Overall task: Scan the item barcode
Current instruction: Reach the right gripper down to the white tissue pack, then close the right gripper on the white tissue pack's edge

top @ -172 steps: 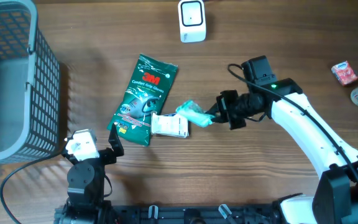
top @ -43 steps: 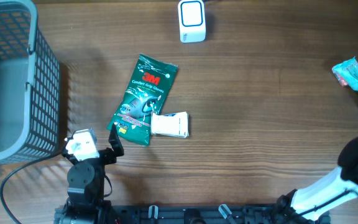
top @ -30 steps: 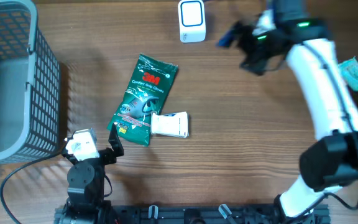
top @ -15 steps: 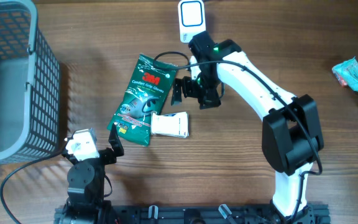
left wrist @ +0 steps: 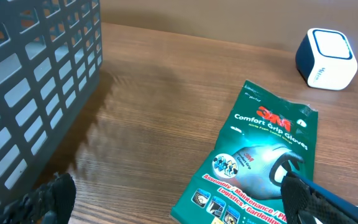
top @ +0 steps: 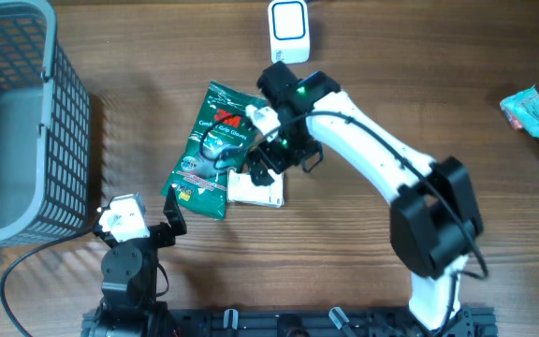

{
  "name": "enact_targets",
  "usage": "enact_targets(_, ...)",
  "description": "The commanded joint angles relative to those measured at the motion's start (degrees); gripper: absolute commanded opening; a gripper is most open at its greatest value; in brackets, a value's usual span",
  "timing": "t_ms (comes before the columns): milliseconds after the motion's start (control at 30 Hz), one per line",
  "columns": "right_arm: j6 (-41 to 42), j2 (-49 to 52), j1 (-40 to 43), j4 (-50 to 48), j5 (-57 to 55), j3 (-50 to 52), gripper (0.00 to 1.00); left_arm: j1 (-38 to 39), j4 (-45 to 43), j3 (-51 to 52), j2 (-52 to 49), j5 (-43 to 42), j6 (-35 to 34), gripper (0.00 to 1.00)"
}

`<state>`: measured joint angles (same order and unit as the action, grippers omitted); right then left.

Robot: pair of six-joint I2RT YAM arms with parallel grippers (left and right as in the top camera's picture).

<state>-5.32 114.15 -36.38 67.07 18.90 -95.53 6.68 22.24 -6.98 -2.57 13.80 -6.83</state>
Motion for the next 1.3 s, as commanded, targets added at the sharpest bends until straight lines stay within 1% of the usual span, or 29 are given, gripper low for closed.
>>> enact_targets(0, -2.51, -10.12, -1.16, 2.91, -3.63, -0.13, 1.0, 0.22, -0.22, 0.31, 0.31, -0.26, -0.94, 1.0)
enact_targets(133, -3.56, -12.46, -2.03, 2.36, -6.32, -0.13, 0.99, 0.22, -0.22, 0.31, 0.31, -0.26, -0.94, 1.0)
enact_targets(200, -3.54, -12.24, -2.01, -1.11, -13.14, -0.09, 1.0, 0.22, -0.22, 0.31, 0.31, -0.26, -0.94, 1.0)
enact_targets(300, -5.2, -12.26, -2.01, -5.07, -14.73, -0.09, 1.0, 0.22, -0.22, 0.31, 0.31, -0.26, -0.94, 1.0)
enact_targets(367, -10.51, -12.26, -2.21, -5.4, -9.75, 0.04, 1.0, 0.22, -0.22, 0.31, 0.31, -0.26, -0.94, 1.0)
enact_targets(400, -15.72, -12.26, -2.75, -4.44, -6.47, 0.42, 1.0, 0.22, -0.22, 0.31, 0.31, -0.26, -0.94, 1.0)
enact_targets(467, -21.0, -12.26, -3.52, -4.2, -6.4, 2.51, 1.0, 0.22, -0.22, 0.31, 0.31, -0.26, -0.94, 1.0)
enact_targets(500, -23.71, -12.26, -3.72, -5.2, -6.38, 5.01, 1.0, 0.22, -0.22, 0.31, 0.31, -0.26, -0.94, 1.0)
enact_targets(533, -24.7, -12.26, -3.72, -7.39, -6.36, 7.5, 1.0, 0.22, -0.22, 0.31, 0.31, -0.26, -0.94, 1.0)
enact_targets(567, -24.74, -12.26, -3.72, -10.1, -6.38, 9.81, 1.0, 0.22, -0.22, 0.31, 0.31, -0.26, -0.94, 1.0)
enact_targets(633, -24.85, -12.26, -3.78, -18.62, -6.38, 16.15, 1.0, 0.22, -0.22, 0.31, 0.31, -0.26, -0.94, 1.0)
enact_targets(700, -25.16, -12.26, -3.96, -23.08, -6.38, 19.15, 1.0, 0.22, -0.22, 0.31, 0.31, -0.26, -0.94, 1.0)
enact_targets(867, -27.58, -12.24, -3.96, -27.28, -5.88, 20.09, 1.0, 0.22, -0.22, 0.31, 0.31, -0.26, -0.94, 1.0)
enact_targets(1000, -27.67, -10.23, -3.98, -31.76, -5.9, 20.13, 1.0, 0.22, -0.22, 0.31, 0.31, -0.26, -0.94, 1.0)
enact_targets(1133, -27.71, -6.34, -4.13, -32.79, -5.92, 20.13, 1.0, 0.22, -0.22, 0.31, 0.31, -0.26, -0.94, 1.0)
enact_targets(1267, -29.2, -3.61, -6.21, -33.42, -5.95, 20.13, 1.0, 0.22, -0.22, 0.31, 0.31, -0.26, -0.94, 1.0)
